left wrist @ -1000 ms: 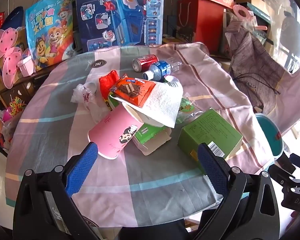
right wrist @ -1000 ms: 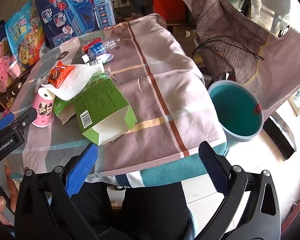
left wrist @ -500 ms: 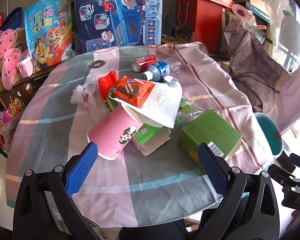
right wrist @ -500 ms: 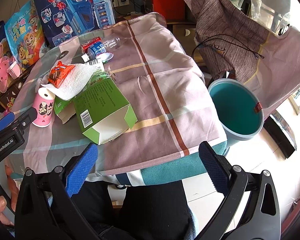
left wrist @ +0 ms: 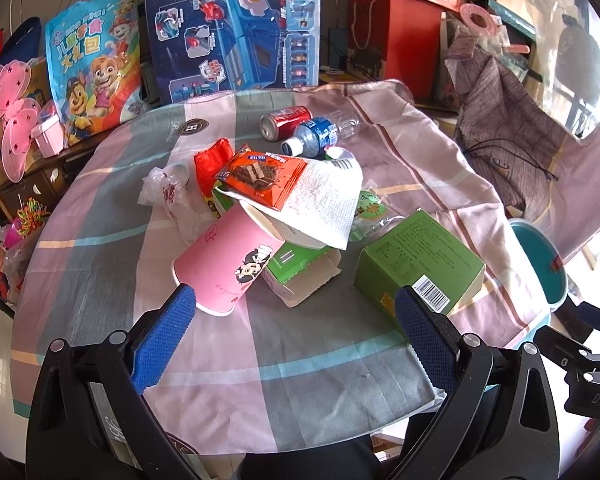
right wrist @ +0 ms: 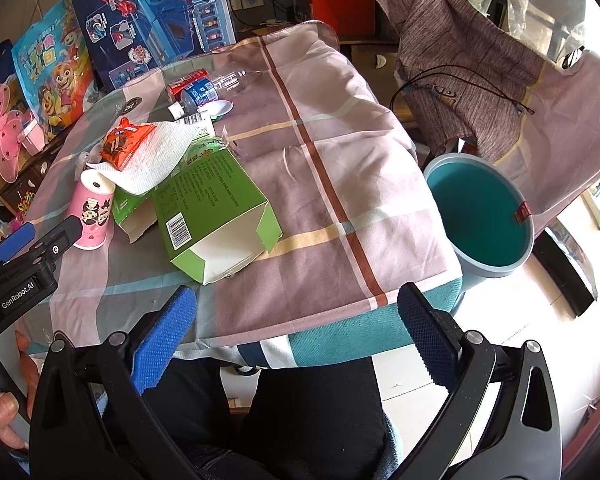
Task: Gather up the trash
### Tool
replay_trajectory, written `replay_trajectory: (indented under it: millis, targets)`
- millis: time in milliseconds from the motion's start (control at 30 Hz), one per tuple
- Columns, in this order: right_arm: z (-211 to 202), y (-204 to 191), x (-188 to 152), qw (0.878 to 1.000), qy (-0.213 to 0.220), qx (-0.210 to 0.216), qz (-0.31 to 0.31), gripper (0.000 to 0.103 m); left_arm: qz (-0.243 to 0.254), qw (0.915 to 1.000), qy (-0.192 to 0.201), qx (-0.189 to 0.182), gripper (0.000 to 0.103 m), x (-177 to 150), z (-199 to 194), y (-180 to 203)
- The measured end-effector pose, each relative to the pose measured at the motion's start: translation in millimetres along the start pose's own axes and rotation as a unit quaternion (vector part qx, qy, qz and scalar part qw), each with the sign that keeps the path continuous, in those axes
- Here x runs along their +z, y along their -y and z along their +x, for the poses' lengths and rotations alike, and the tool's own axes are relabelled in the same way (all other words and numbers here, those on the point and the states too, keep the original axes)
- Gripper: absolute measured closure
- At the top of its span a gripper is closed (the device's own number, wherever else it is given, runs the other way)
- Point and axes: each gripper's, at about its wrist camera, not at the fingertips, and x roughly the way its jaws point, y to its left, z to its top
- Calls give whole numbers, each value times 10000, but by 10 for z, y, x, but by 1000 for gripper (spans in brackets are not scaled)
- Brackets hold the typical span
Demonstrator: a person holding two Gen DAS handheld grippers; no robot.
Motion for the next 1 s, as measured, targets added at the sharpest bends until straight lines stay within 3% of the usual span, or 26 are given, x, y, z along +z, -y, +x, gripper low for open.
replay_trajectory:
  millis: [467, 800, 1000]
  targets:
    - [28, -54, 2, 9999, -48, 69, -73, 6, -47, 10000, -41, -53, 3, -88, 89, -65]
    - [171, -290, 0, 9974, -309, 532, -386, 6, 207, 9995, -227, -24, 3, -152, 239, -357]
    - [439, -540, 57, 9920, -655, 894, -606, 22, 157, 9992, -362, -65, 3, -199, 365, -638]
